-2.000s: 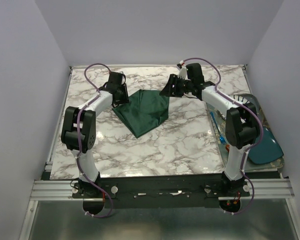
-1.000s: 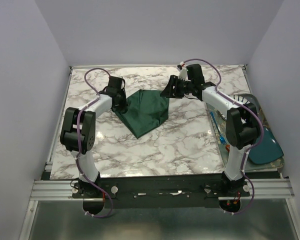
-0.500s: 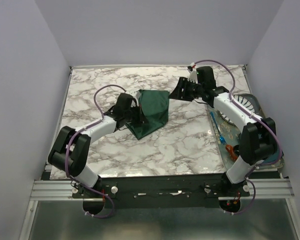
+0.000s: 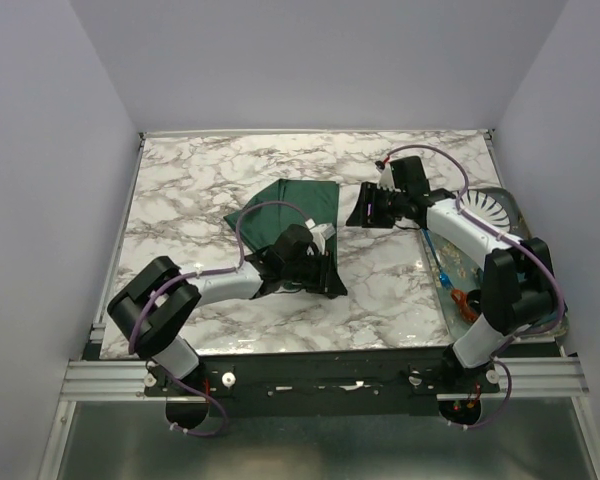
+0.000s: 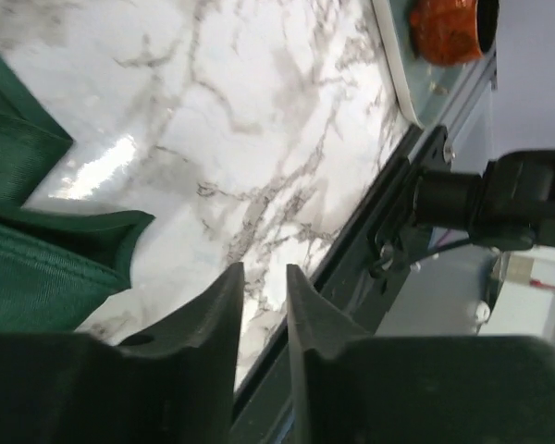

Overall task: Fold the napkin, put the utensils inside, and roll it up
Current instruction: Fold the napkin

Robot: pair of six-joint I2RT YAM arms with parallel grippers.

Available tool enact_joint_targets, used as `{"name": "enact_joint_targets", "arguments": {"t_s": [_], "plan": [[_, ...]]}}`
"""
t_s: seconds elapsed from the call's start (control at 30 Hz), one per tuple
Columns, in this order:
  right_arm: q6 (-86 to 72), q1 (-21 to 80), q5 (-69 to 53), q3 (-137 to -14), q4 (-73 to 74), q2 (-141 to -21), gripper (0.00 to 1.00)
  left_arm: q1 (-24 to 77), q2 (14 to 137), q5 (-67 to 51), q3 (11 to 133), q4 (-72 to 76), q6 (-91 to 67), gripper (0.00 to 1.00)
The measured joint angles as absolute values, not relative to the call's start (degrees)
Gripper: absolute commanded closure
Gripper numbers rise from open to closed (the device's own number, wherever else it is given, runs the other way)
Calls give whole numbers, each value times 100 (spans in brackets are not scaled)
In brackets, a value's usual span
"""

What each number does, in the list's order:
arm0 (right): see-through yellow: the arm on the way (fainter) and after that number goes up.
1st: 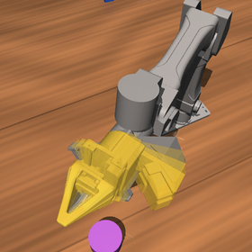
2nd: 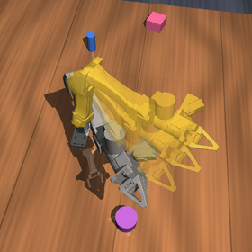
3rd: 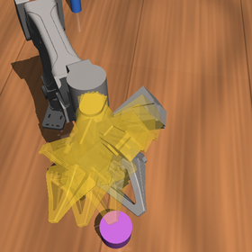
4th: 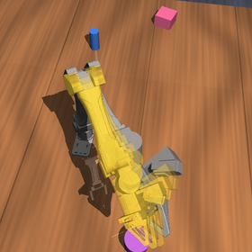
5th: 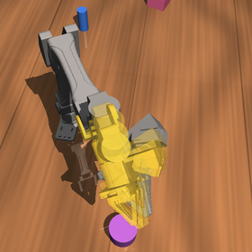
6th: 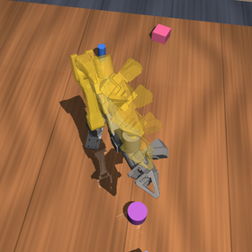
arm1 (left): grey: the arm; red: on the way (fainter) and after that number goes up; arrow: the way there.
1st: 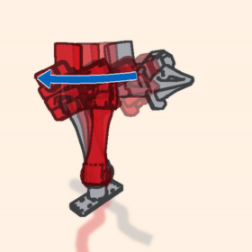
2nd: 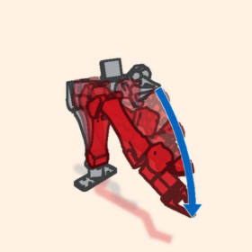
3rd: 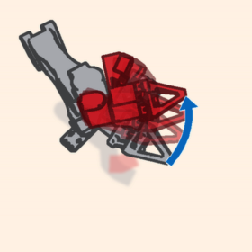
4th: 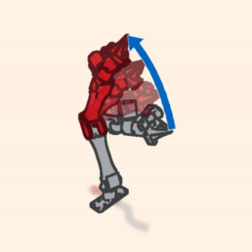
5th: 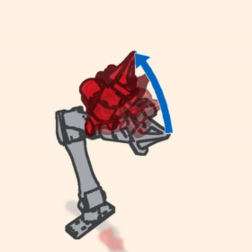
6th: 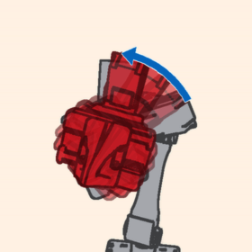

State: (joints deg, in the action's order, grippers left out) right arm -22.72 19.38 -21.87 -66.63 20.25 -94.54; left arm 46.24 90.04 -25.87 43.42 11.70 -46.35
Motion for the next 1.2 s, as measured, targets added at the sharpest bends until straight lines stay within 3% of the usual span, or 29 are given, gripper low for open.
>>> {"name": "enact_joint_targets", "arguments": {"t_s": [0.23, 0.47, 0.7, 0.93, 1.03, 1.1, 1.13, 1.2], "plan": [[-2126, 1938, -2213, -6149, 2018, -9124, 39, 4864, 9080, -3175, 4261, 1264, -4418, 54], [-1979, 2001, -2814, -5457, 1918, -8829, 26, 4731, 7837, -3406, 4263, 709, -4025, 64], [-1942, 2646, -3712, -4471, 1433, -8779, 26, 3616, 7279, -3030, 4613, 534, -4049, 69], [-1911, 2880, -3854, -4226, 869, -9216, 44, 3122, 7553, -3024, 4355, 419, -4263, 69], [-1942, 2882, -3962, -4226, 530, -9402, 47, 3100, 7546, -3024, 4353, 392, -4265, 69], [-1966, 2882, -4053, -4237, 390, -9524, 55, 3063, 7537, -3024, 4353, 381, -4265, 69], [-1981, 2880, -4104, -4259, 301, -9607, 64, 3035, 7533, -3024, 4353, 379, -4265, 69], [-1981, 2882, -4128, -4305, 185, -9741, 68, 2989, 7524, -3022, 4353, 377, -4263, 69]]}}
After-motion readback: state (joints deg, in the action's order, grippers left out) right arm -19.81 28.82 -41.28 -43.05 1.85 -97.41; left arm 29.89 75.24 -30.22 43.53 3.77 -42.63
